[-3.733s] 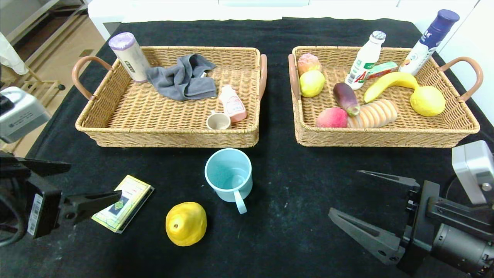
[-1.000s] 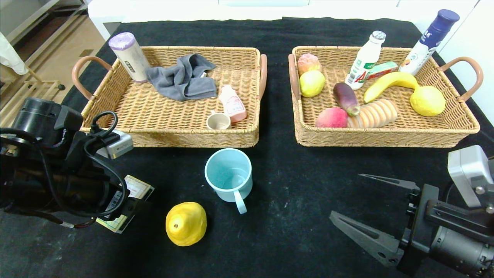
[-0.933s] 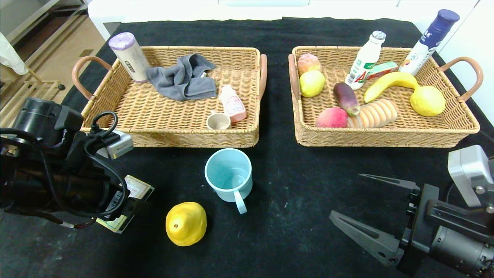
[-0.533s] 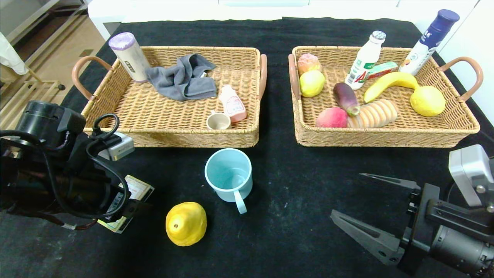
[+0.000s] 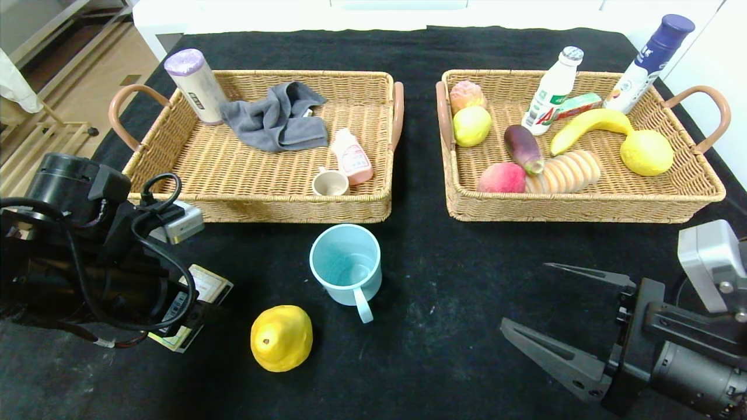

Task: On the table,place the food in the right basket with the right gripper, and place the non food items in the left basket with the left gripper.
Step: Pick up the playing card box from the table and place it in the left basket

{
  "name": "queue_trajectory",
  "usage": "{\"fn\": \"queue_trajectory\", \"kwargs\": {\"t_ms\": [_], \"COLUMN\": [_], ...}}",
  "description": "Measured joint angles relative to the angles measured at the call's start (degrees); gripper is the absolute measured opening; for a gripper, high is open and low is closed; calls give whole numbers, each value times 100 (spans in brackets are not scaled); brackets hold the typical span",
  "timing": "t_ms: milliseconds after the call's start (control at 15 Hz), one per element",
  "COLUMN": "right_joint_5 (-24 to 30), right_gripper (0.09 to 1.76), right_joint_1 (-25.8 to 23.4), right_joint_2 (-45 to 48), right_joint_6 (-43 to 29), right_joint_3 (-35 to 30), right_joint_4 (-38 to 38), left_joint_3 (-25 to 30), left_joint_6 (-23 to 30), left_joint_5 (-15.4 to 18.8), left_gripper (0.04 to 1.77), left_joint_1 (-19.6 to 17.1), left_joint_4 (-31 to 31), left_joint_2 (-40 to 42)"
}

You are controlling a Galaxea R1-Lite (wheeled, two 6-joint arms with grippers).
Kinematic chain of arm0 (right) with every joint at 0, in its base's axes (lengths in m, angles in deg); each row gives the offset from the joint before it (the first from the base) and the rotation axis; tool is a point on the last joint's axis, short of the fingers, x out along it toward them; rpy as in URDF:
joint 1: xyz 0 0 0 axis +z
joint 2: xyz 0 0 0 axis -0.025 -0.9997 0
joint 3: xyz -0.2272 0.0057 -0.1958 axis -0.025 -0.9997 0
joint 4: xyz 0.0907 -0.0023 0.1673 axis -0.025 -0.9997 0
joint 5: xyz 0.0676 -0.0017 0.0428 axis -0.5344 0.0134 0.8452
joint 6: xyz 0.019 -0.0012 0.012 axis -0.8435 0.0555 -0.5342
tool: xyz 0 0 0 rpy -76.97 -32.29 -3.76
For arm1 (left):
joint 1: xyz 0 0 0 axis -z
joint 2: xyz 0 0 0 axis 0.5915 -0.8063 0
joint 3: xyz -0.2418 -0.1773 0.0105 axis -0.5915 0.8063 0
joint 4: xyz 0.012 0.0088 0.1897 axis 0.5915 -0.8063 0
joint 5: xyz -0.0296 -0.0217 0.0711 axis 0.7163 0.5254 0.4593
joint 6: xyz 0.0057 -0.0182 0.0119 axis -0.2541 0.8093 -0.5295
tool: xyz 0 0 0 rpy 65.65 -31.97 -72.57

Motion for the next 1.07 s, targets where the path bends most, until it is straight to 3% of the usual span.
{"fn": "queue_trajectory", "kwargs": {"t_ms": [200,1067], "right_joint_5": [0,0], "right_gripper": [171,171], "right_joint_1": [-2,-2], "right_joint_2": [-1,-15], "right_joint_6": [0,0], "right_joint_3": [-11,-18], "right_joint_4": [-2,-2], "left_joint_3": [11,46], "left_joint_6": [-2,-11], "left_joint_5": [0,17], "left_gripper": [107,101], "left_joint_1": [0,26], "left_joint_4": [2,5], "left_joint_2": [-10,-5]}}
